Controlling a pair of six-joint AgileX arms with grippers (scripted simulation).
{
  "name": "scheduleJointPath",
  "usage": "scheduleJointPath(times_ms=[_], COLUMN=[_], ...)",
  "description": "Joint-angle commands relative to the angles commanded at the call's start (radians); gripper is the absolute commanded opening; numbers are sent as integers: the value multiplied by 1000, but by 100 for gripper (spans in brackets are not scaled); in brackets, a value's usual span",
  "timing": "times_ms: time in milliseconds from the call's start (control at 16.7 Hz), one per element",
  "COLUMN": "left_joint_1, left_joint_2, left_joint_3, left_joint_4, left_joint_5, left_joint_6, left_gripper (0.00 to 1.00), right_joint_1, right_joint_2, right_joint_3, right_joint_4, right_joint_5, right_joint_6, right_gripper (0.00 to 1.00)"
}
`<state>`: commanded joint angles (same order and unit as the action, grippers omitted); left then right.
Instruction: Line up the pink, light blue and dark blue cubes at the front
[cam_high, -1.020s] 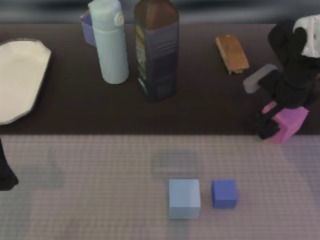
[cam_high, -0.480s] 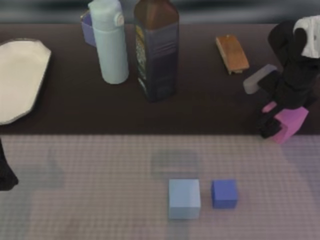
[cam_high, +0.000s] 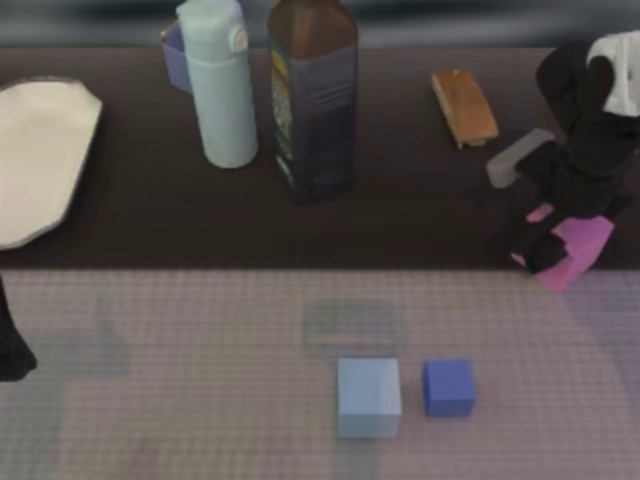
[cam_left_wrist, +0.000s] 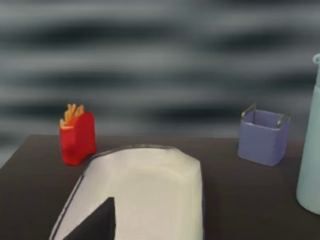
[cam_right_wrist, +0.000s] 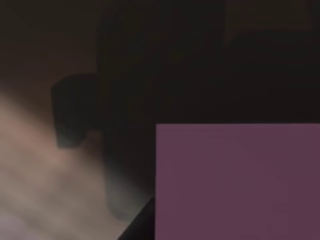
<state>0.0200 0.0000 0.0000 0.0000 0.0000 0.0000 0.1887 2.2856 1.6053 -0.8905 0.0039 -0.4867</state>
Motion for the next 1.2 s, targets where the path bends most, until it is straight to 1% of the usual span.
scheduleJointPath(times_ms=[60,600,720,1020,1200], left_joint_1=[0,0,0,0,0], left_joint_2=[0,0,0,0,0], left_joint_3=[0,0,0,0,0], left_joint_4=[0,0,0,0,0], left_joint_5=[0,0,0,0,0], left_joint_6=[0,0,0,0,0], left_gripper=[100,100,100,100,100], right_joint_1=[0,1,4,10,10], right_joint_2=[0,-11,-22,-84,-97], right_joint_3=[0,4,31,132,146], right_joint_4=[0,-8,-46,-217,-237], right_joint_5=[0,-3,-5,-4,-3], right_joint_6=[0,3,1,0,1], right_gripper=[0,0,0,0,0])
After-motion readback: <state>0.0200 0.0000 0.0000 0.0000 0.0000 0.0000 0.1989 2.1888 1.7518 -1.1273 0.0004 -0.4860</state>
